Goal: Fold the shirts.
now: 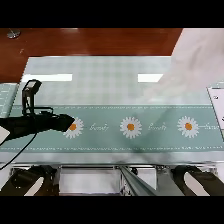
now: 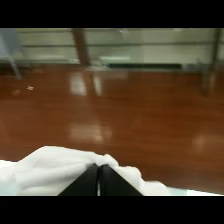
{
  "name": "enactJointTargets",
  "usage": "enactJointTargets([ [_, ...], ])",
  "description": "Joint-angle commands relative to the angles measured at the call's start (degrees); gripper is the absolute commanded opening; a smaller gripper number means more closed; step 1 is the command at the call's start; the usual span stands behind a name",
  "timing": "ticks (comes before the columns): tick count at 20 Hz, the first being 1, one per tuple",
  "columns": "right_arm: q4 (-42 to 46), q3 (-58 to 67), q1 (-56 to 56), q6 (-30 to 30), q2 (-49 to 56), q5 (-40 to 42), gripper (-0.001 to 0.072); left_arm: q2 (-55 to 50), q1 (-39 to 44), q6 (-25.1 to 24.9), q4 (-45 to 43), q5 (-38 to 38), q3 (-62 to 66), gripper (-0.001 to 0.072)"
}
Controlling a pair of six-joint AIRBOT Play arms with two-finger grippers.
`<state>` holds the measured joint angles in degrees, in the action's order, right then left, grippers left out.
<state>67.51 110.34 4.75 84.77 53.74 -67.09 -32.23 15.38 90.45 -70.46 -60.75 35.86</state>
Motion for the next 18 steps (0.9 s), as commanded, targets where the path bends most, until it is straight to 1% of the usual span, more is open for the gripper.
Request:
enactJointTargets([
  [1, -5.4, 3.5, -8.9, -0.2, 0.5, -2.4, 0.0021, 0.4, 0.0, 0.5, 0.0, 1.2, -0.2, 0.0701],
  [3, -5.6, 0.2, -16.1, 0.5, 2.0, -5.7, 0.0021, 0.4, 0.0, 0.5, 0.0, 2.3, -0.2, 0.0701],
  [5, -4.1, -9.2, -24.5, 1.6, 3.0, -5.0, 0.0021, 0.4, 0.0, 0.5, 0.0, 3.3, -0.2, 0.0701],
  [7, -2.1, -21.6, -32.7, 3.5, 4.3, 0.9, 0.0021, 0.4, 0.0, 0.5, 0.0, 3.8, -0.2, 0.0701],
  [10, -2.2, -38.0, -42.1, 8.7, 10.6, 15.3, 0.0021, 0.4, 0.0, 1.0, 0.0, 4.6, -0.2, 0.0701],
  [11, -2.4, -41.0, -44.3, 10.1, 14.1, 18.7, 0.0021, 0.4, 0.0, 1.0, 0.0, 4.9, -0.2, 0.0701],
  [13, -4.2, -42.1, -47.9, 11.2, 22.9, 20.9, 0.0022, 0.3, 0.0, 0.9, 0.0, 4.9, -0.2, 0.0701],
  [14, -7.1, -42.0, -48.5, 10.9, 26.1, 21.7, 0.0024, 0.2, 0.0, 0.9, 0.0, 4.8, -0.2, 0.0701],
  [15, -10.9, -41.4, -48.4, 9.8, 28.6, 22.1, 0.0223, 0.0, 0.0, 1.3, 0.0, 4.2, -0.2, 0.0701],
  [16, -13.6, -40.2, -47.4, 7.2, 29.8, 21.2, 0.0647, -0.4, 0.0, 2.5, 0.0, 3.5, -0.1, 0.0701],
  [17, -14.3, -38.2, -45.2, 4.4, 29.9, 18.3, 0.0619, -1.0, 0.0, 2.4, 0.0, 2.6, -0.1, 0.0701],
  [18, -13.8, -36.2, -42.1, 3.7, 29.3, 14.3, 0.0618, -1.5, -0.2, 2.4, -0.3, 1.7, -0.1, 0.0701],
])
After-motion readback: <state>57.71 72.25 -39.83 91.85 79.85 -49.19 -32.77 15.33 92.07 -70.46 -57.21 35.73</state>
